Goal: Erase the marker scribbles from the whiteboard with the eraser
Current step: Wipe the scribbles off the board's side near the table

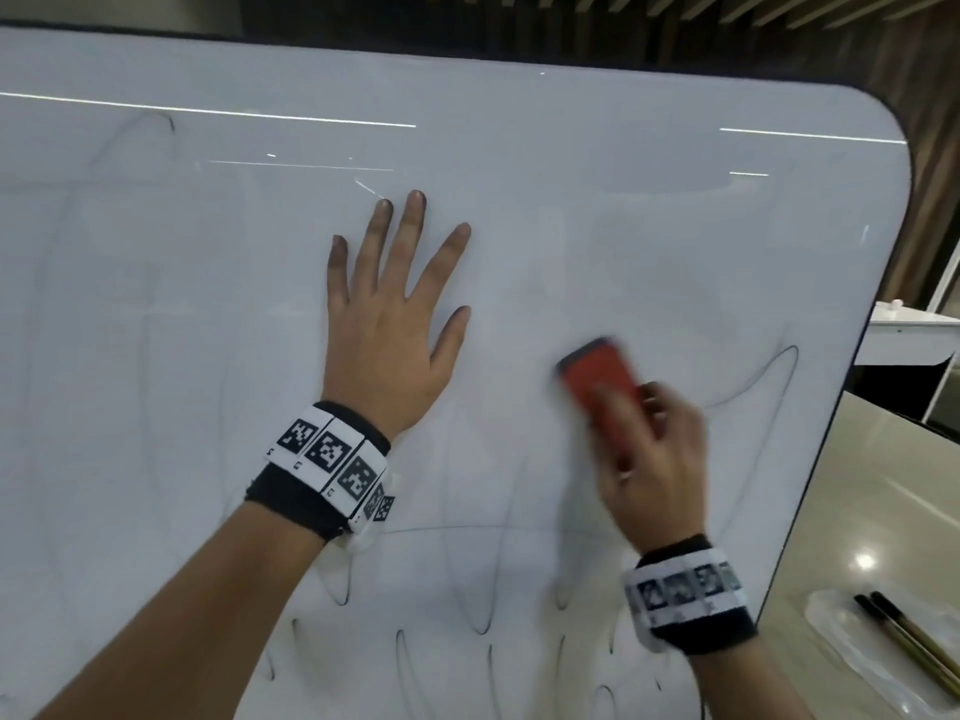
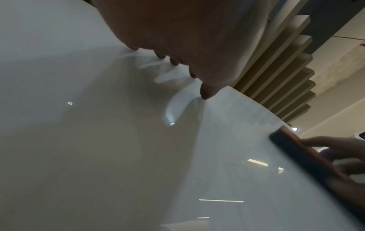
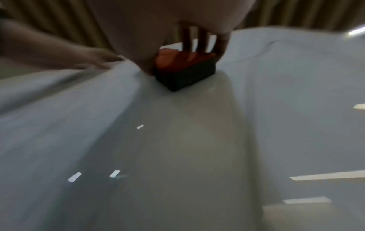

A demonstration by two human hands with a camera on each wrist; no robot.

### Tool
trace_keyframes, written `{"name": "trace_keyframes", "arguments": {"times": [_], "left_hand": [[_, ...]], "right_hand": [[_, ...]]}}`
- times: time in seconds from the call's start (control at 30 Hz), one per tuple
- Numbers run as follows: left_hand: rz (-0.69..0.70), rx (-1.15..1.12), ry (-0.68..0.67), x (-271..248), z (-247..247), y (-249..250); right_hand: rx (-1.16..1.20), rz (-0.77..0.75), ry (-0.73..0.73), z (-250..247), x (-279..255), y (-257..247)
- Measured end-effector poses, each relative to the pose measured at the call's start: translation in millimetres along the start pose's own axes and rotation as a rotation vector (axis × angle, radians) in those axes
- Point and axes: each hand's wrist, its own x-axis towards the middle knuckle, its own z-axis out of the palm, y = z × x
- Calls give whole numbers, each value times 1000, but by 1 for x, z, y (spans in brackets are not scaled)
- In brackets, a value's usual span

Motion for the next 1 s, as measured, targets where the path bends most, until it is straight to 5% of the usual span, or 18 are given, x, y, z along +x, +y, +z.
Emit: {"name": "trace_keyframes", "arguments": {"times": [0.13, 0.2, 0.3, 0.33, 0.53, 0.6, 0.73, 0.8, 0.93, 1.0], "left_hand": [[-28, 3, 22, -1, 1, 6], [-73, -3, 45, 0, 4, 13], [-140, -5, 87, 2, 10, 22], [-150, -7, 95, 2, 11, 24], [-159, 1, 96, 0, 16, 28], [-168, 6, 91, 0, 17, 29], [-166, 16, 98, -2, 18, 28], [-148, 26, 84, -4, 17, 25], [-126, 49, 53, -5, 15, 21], [-128, 44, 54, -6, 16, 22]], "right_hand": [[70, 654, 349, -33, 55, 59], [88, 598, 301, -31, 72, 46], [67, 212, 65, -22, 56, 22], [39, 188, 29, -21, 41, 26], [97, 940, 313, -31, -2, 77], [127, 804, 269, -22, 10, 53], [77, 229, -47, -11, 0, 11], [38, 344, 65, -19, 1, 43], [198, 948, 372, -32, 24, 82], [182, 772, 321, -23, 26, 51]]}}
